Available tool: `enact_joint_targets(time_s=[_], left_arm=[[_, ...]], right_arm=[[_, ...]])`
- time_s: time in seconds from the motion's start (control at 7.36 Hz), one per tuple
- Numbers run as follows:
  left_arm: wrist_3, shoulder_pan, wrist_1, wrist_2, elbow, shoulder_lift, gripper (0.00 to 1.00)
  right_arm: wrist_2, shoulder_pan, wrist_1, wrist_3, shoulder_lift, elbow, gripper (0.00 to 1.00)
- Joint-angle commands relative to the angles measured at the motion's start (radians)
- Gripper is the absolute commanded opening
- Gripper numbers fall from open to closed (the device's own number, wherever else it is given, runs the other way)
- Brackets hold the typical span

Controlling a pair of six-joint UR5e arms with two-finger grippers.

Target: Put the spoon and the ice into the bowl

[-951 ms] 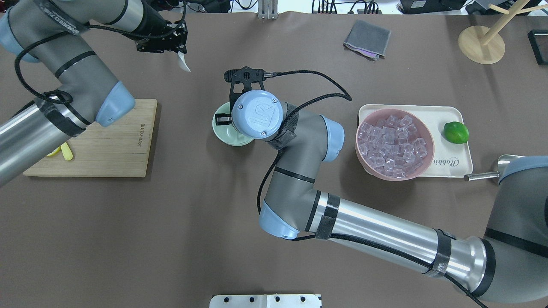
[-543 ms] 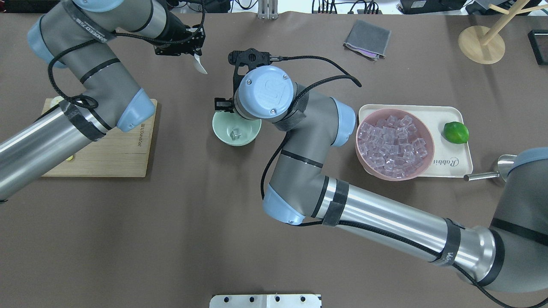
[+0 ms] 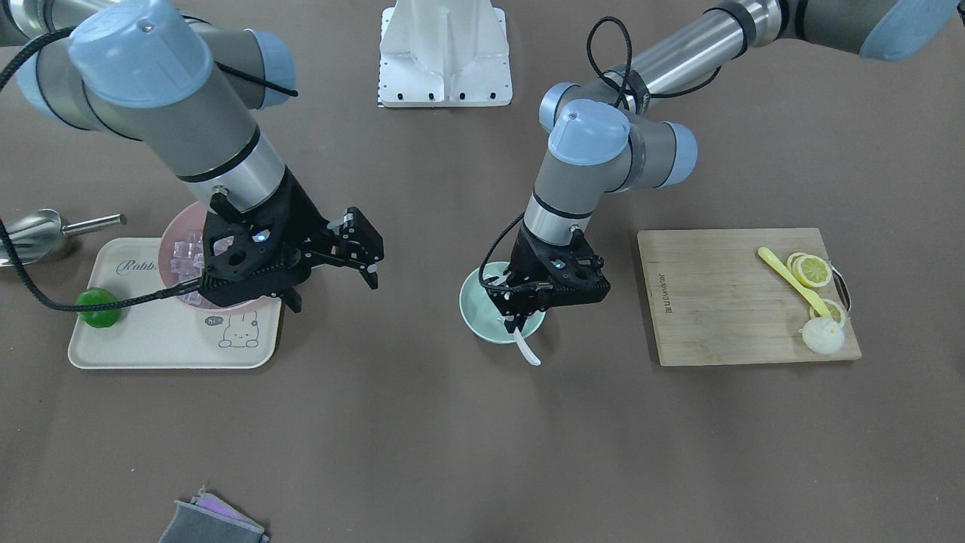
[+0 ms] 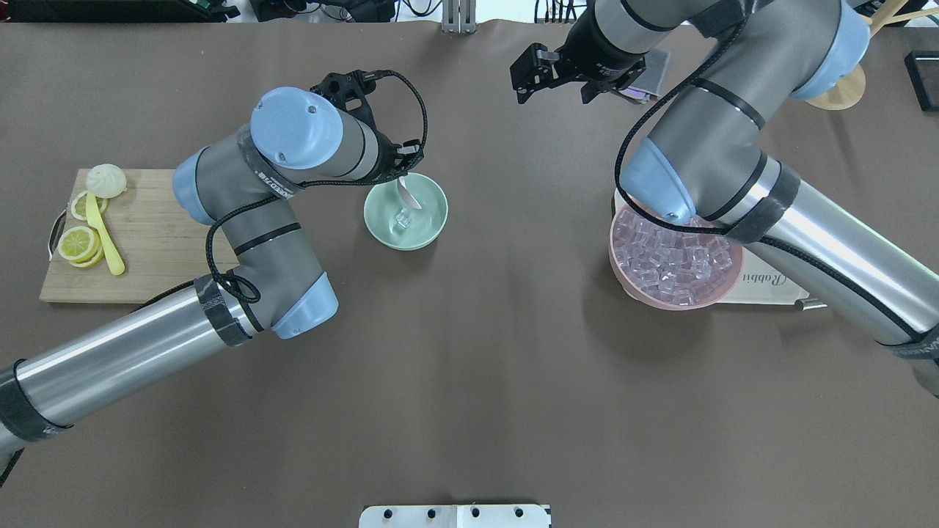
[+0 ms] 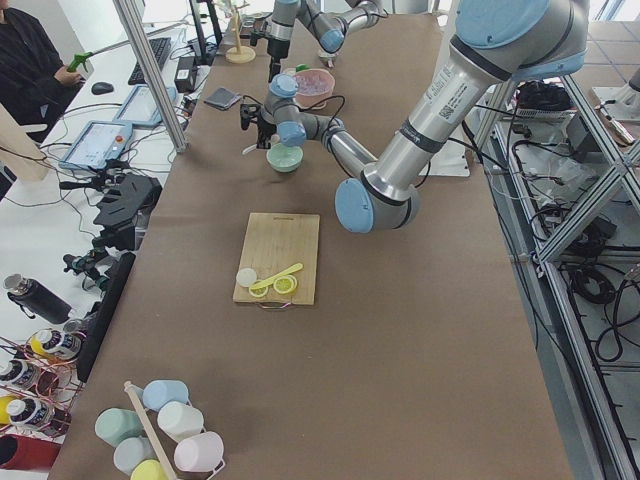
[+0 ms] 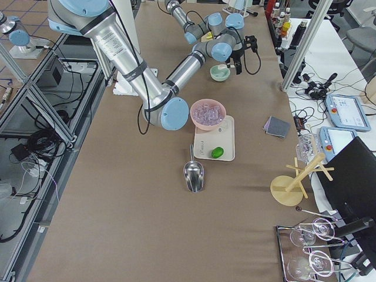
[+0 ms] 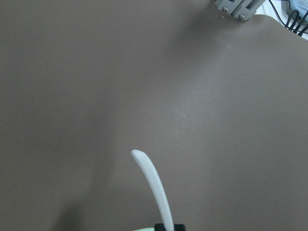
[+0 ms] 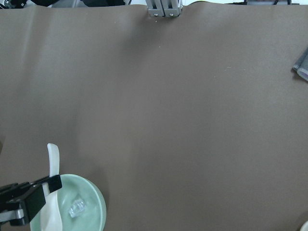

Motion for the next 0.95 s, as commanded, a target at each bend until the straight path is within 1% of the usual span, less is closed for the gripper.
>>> enact_joint_targets(time_s=[0.0, 0.14, 0.27, 0.41, 0.54, 0.68, 0.81], left_arm=[[0.006, 0.011, 0.003, 0.003, -0.02, 0.015, 0.27], [0.008, 0.008, 0.005, 0.003, -0.035, 0.027, 0.97], [0.009, 0.0, 0.018, 0.002, -0.09, 0.05, 0.98], [0.037, -0.042, 0.053, -0.012, -0.173, 0.098, 0.98], [0.177, -0.137, 0.137, -0.092, -0.246, 0.141, 0.98], [0.325, -0.211, 0.164, -0.117, -0.29, 0.214, 0.98], [0.424, -0.3, 0.167, -0.127, -0.326, 0.285, 0.98]], right_arm=[[0.04, 0.032, -0.008, -0.022, -0.016, 0.003, 1.0], [0.04, 0.037, -0.01, -0.031, -0.021, 0.002, 1.0], [0.056, 0.055, -0.037, -0.06, -0.021, 0.003, 1.0], [0.079, 0.09, -0.088, -0.112, -0.035, 0.02, 1.0], [0.101, 0.144, -0.155, -0.245, -0.109, 0.081, 1.0], [0.104, 0.219, -0.232, -0.419, -0.184, 0.132, 1.0], [0.104, 0.285, -0.308, -0.564, -0.235, 0.152, 1.0]])
